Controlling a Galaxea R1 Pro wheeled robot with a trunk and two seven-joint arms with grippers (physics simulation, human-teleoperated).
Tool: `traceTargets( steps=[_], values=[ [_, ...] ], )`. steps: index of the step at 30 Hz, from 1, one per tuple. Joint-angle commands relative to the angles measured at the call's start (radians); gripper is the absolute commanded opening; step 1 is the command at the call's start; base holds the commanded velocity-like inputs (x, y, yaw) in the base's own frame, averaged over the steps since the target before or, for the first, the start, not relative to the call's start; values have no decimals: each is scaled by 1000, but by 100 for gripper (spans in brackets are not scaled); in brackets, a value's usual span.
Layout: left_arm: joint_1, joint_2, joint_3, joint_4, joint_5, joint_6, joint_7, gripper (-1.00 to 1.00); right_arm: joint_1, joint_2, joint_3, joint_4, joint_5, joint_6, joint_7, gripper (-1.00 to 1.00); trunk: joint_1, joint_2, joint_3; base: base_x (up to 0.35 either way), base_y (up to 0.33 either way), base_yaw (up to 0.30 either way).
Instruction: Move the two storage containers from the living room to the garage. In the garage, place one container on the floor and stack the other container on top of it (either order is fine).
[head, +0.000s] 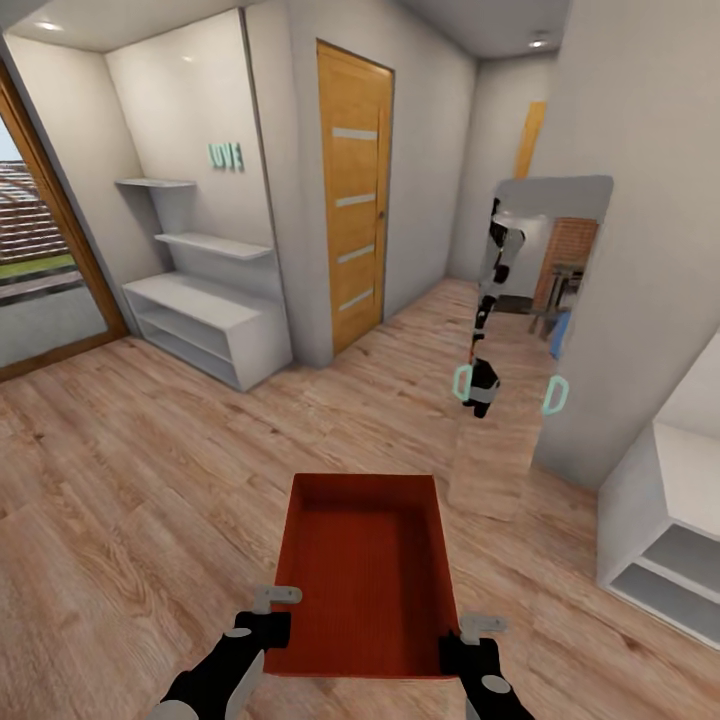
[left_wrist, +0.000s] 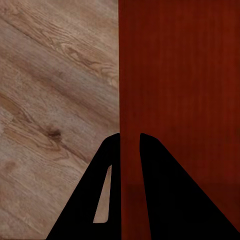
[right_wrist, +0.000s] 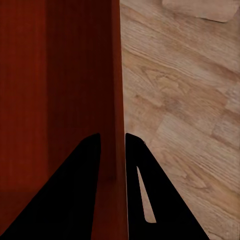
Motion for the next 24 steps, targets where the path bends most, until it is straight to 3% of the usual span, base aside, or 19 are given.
traceTargets(
  steps=[1,9,24],
  values=[
    [-1,-9,-11,-5,0,6,-30,-100,0,2,-5,4,4,12,-15,-100,1,-1,-1,336,0,0],
    [-1,-9,-11,-5,0,5,-30,-100,0,2,-5,4,4,12,-15,-100,1,-1,-1,336,0,55],
    [-1,-9,-11,-5,0,5,-30,-100,0,2,-5,4,4,12,-15,-100,1,-1,-1,336,0,237]
  ],
)
